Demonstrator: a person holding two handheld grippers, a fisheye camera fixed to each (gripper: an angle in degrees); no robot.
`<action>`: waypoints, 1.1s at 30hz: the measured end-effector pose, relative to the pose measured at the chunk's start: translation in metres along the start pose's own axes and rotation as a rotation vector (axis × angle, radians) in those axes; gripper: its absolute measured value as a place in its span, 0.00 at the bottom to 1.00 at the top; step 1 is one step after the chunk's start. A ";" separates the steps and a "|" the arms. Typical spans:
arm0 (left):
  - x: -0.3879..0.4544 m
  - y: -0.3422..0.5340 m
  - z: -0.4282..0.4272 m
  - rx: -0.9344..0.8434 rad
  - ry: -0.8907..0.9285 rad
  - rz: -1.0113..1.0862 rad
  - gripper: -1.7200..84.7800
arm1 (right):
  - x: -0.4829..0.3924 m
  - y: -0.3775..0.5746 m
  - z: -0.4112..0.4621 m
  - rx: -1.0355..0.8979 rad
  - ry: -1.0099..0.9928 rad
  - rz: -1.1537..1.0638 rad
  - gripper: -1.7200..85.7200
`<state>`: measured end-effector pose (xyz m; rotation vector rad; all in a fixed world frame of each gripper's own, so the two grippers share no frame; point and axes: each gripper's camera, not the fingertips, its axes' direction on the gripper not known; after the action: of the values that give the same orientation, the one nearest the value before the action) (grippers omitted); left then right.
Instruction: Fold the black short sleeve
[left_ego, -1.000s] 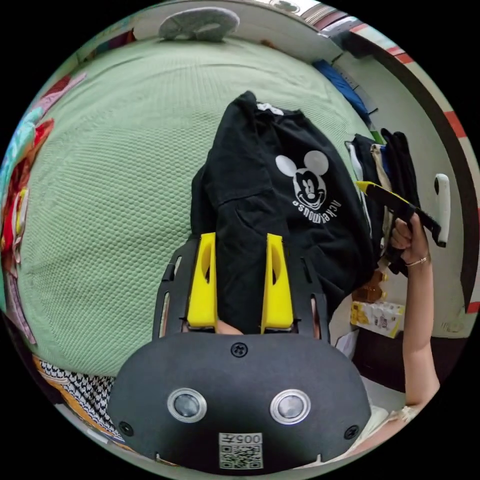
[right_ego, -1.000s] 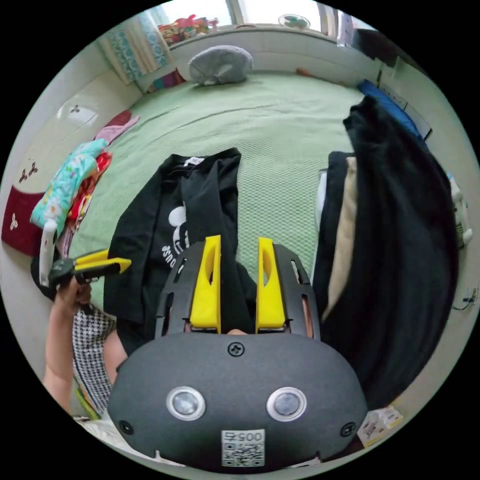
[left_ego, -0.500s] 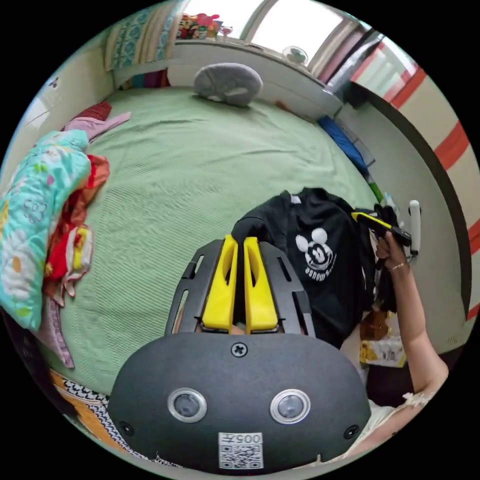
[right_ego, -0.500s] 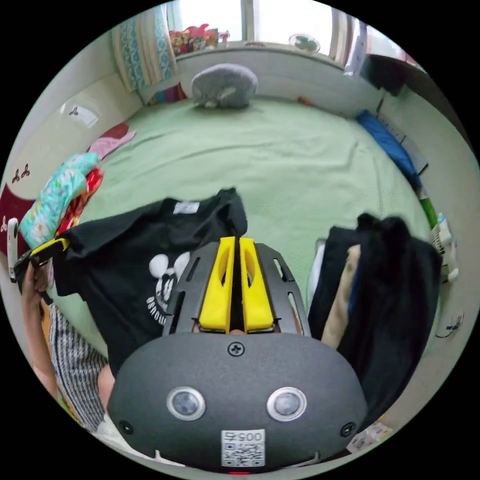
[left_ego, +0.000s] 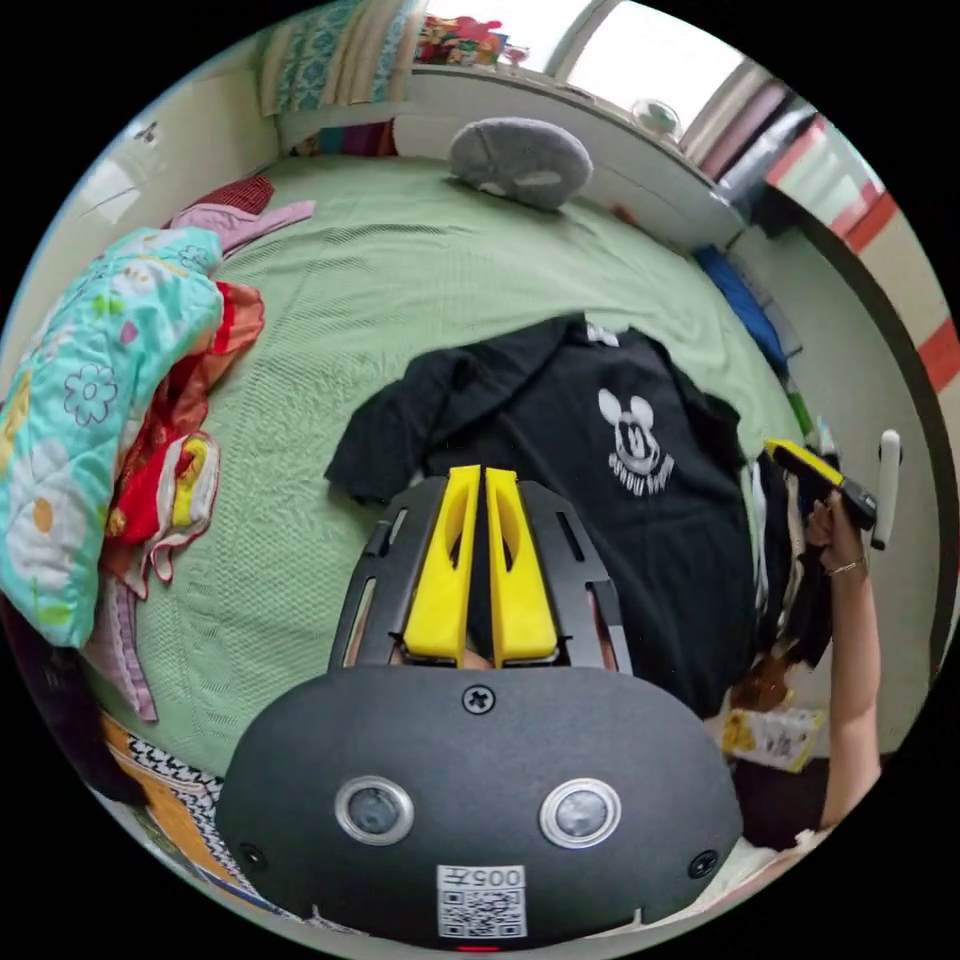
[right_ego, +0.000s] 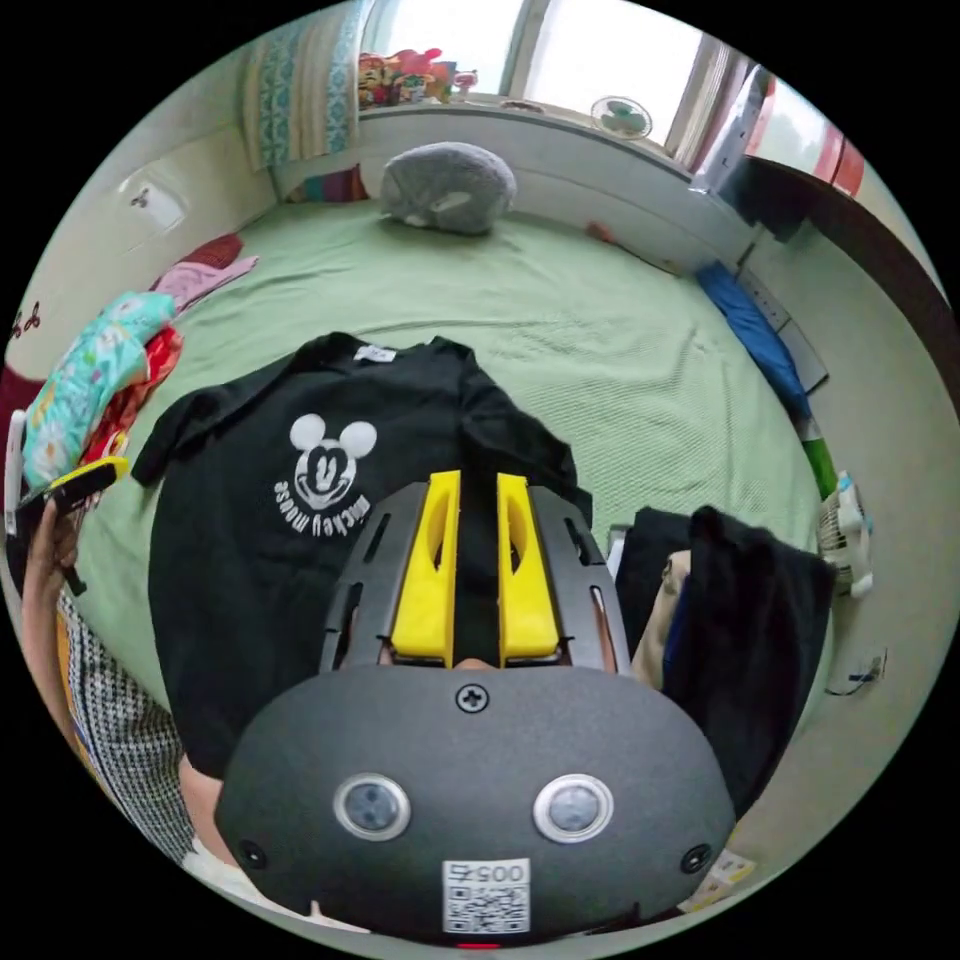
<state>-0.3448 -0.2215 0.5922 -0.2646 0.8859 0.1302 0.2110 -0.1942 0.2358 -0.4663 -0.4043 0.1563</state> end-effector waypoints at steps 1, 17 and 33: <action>0.011 0.019 0.003 -0.024 -0.014 0.042 0.05 | -0.006 0.027 -0.006 -0.033 0.003 -0.038 0.07; 0.097 0.235 0.008 -0.130 0.044 0.129 0.14 | 0.000 0.317 -0.054 -0.131 0.033 0.095 0.09; 0.132 0.279 0.015 -0.084 -0.026 0.100 0.07 | -0.003 0.342 -0.039 -0.179 0.065 0.143 0.02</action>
<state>-0.3126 0.0507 0.4500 -0.2965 0.8690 0.2639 0.2061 0.0909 0.0434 -0.6756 -0.3222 0.2444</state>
